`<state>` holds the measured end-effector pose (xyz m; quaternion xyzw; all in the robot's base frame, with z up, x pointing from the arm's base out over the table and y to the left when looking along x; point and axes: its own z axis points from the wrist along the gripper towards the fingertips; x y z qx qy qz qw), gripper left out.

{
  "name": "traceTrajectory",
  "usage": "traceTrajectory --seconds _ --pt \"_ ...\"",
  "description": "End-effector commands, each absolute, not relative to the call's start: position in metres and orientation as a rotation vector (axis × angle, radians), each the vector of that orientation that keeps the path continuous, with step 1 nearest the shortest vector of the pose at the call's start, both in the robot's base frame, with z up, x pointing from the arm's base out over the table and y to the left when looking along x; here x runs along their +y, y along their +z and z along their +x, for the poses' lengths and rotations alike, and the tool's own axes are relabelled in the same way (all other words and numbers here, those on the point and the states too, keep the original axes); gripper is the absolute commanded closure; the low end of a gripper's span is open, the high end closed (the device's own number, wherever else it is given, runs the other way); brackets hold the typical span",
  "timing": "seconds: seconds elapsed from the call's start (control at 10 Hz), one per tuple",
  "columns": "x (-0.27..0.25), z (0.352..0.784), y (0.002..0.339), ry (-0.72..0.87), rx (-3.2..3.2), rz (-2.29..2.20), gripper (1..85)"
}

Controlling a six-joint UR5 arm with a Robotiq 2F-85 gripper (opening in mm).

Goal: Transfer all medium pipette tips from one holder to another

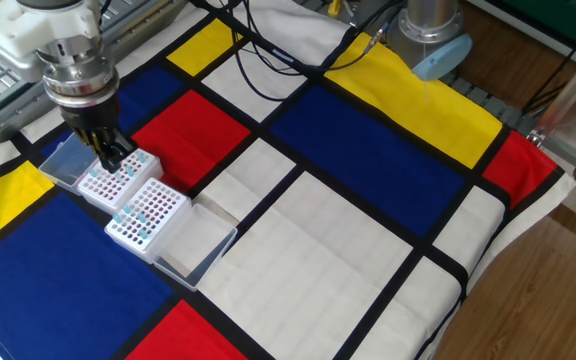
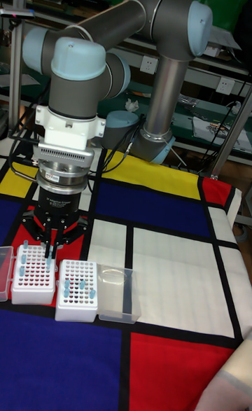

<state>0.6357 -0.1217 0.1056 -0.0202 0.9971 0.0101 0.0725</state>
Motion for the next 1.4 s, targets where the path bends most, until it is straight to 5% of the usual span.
traceTrajectory --seconds 0.0,0.5,1.3 --pt "-0.12 0.637 0.102 0.054 2.986 -0.056 80.3" --pt "-0.116 0.628 0.096 0.099 3.007 -0.16 58.3" --pt "-0.085 0.642 0.094 0.12 2.999 -0.079 59.0"
